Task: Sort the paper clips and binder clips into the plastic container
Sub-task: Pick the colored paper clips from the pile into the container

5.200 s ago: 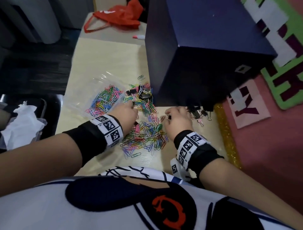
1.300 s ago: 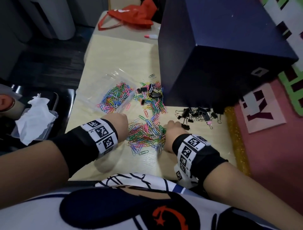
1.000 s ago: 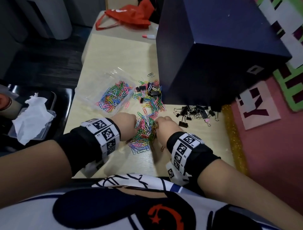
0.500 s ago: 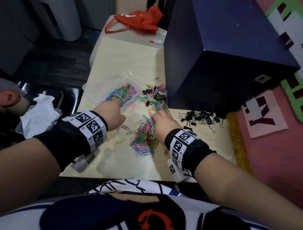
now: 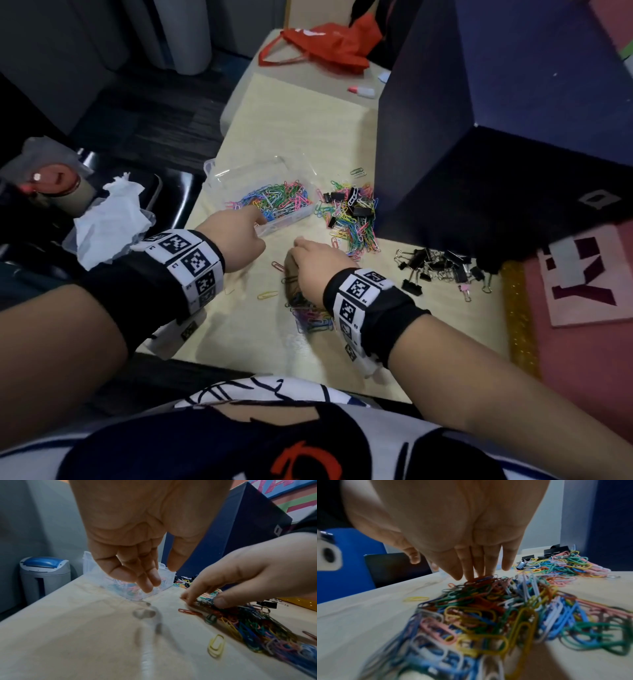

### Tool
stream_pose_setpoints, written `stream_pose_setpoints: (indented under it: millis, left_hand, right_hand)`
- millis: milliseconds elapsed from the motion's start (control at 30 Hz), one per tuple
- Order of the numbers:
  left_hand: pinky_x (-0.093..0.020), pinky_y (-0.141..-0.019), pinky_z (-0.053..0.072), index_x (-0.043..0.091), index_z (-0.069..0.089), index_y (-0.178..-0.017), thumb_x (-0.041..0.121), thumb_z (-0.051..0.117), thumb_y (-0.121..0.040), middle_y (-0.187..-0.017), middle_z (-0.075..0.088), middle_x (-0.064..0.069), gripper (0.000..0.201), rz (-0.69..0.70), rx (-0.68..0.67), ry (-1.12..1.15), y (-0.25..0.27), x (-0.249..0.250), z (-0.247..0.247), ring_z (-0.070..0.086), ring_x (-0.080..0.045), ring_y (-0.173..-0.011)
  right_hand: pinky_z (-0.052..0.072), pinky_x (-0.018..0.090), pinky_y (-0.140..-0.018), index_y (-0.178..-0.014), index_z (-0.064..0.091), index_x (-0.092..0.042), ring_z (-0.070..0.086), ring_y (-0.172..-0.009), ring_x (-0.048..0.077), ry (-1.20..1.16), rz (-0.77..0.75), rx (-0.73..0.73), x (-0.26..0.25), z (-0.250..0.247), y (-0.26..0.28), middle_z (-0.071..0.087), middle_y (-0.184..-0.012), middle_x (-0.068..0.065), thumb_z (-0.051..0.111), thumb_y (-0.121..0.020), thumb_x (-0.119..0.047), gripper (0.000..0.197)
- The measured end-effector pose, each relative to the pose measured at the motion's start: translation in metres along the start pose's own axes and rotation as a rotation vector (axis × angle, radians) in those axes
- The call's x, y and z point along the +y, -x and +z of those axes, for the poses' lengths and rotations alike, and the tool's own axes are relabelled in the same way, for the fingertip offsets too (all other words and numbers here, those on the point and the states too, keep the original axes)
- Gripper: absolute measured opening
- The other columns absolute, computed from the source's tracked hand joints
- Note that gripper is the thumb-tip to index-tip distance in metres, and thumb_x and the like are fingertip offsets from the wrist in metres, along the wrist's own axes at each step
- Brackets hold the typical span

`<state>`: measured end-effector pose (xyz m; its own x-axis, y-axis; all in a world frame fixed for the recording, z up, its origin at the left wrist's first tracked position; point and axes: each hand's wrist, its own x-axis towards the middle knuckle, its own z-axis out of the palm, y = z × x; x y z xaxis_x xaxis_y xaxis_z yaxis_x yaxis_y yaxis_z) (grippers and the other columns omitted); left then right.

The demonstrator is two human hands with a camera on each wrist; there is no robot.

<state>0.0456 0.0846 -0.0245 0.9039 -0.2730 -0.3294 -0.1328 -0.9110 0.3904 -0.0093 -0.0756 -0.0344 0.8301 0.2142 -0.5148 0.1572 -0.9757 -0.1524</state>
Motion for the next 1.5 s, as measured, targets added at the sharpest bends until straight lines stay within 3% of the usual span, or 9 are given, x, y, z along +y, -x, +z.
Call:
stream_pose_setpoints:
  millis: [100,233,333,600,767,900,1033,1267,1500]
  left_hand:
    - [-0.032,-0.083,0.046,0.022,0.051,-0.122,0.02,0.053,-0.083,-0.095,0.063,-0.002,0.039,-0.005,-0.012,0.007,-0.001,0.001,0.0,0.058,-0.028,-0.1]
    - [-0.036,-0.085,0.048,0.021,0.051,-0.119,0.019,0.054,-0.081,-0.097,0.066,-0.007,0.038,-0.005,-0.025,0.017,-0.003,0.0,0.0,0.059,-0.028,-0.095]
    - [-0.037,-0.084,0.049,0.02,0.05,-0.117,0.017,0.053,-0.082,-0.09,0.063,-0.005,0.035,-0.012,-0.016,0.02,-0.004,0.001,0.001,0.058,-0.028,-0.09]
    - [-0.037,-0.08,0.049,0.015,0.046,-0.115,0.019,0.056,-0.082,-0.096,0.064,-0.008,0.035,0.006,-0.019,0.019,-0.001,0.012,0.006,0.058,-0.03,-0.09]
    - [-0.031,-0.078,0.044,0.018,0.039,-0.128,0.018,0.061,-0.08,-0.113,0.055,-0.007,0.052,0.204,-0.104,-0.053,0.016,0.028,0.02,0.057,-0.027,-0.098]
    - [-0.037,-0.074,0.053,0.014,0.045,-0.105,0.024,0.072,-0.071,-0.098,0.06,-0.009,0.045,0.266,-0.344,-0.504,0.02,0.029,0.027,0.061,-0.029,-0.091]
    - [-0.032,-0.071,0.05,0.009,0.061,-0.1,0.023,0.069,-0.076,-0.098,0.067,-0.008,0.029,0.293,-0.435,-0.667,0.016,0.032,0.026,0.063,-0.027,-0.093]
    - [-0.029,-0.076,0.044,0.016,0.062,-0.104,0.016,0.055,-0.086,-0.103,0.066,-0.007,0.02,0.428,-0.284,-0.453,0.01,0.05,0.04,0.06,-0.027,-0.099]
    - [-0.039,-0.078,0.049,0.018,0.041,-0.126,0.015,0.053,-0.087,-0.119,0.056,-0.009,0.041,0.254,0.022,-0.198,-0.003,0.04,0.011,0.059,-0.029,-0.1]
  right_hand:
    - [0.037,0.041,-0.096,-0.126,0.05,-0.014,0.046,-0.116,0.032,0.086,-0.046,0.166,-0.009,0.007,0.006,0.047,-0.126,0.009,0.046,-0.092,-0.02,0.034]
    - [0.039,0.042,-0.092,-0.126,0.05,-0.02,0.045,-0.114,0.03,0.115,-0.208,0.209,-0.018,0.018,0.004,0.046,-0.126,0.006,0.054,-0.088,-0.04,0.043]
    - [0.044,0.042,-0.088,-0.122,0.057,-0.022,0.045,-0.11,0.032,0.117,-0.329,0.21,-0.023,0.027,0.009,0.05,-0.122,0.008,0.055,-0.089,-0.033,0.035]
    - [0.036,0.04,-0.095,-0.125,0.053,-0.014,0.047,-0.114,0.03,0.128,-0.218,0.224,0.009,0.024,0.032,0.052,-0.121,0.007,0.05,-0.09,-0.013,0.035]
    - [0.043,0.043,-0.096,-0.123,0.048,-0.019,0.044,-0.115,0.026,-0.188,0.201,0.345,0.032,0.013,0.051,0.044,-0.123,0.005,0.052,-0.092,-0.031,0.034]
    - [0.048,0.041,-0.092,-0.135,0.032,-0.013,0.051,-0.117,0.031,-0.253,0.615,0.062,0.05,0.012,0.056,0.039,-0.13,0.012,0.063,-0.084,-0.047,0.068]
    - [0.047,0.039,-0.085,-0.134,0.028,-0.014,0.053,-0.113,0.03,-0.301,0.665,-0.126,0.044,0.02,0.061,0.042,-0.128,0.012,0.075,-0.068,-0.058,0.092]
    - [0.046,0.035,-0.089,-0.137,0.03,-0.013,0.055,-0.112,0.032,-0.435,0.552,0.029,0.029,0.019,0.047,0.044,-0.128,0.014,0.073,-0.081,-0.025,0.071]
    - [0.048,0.04,-0.094,-0.143,0.015,-0.03,0.052,-0.118,0.033,-0.359,0.445,0.06,0.025,0.008,0.043,0.024,-0.145,0.012,0.075,-0.068,-0.057,0.1]
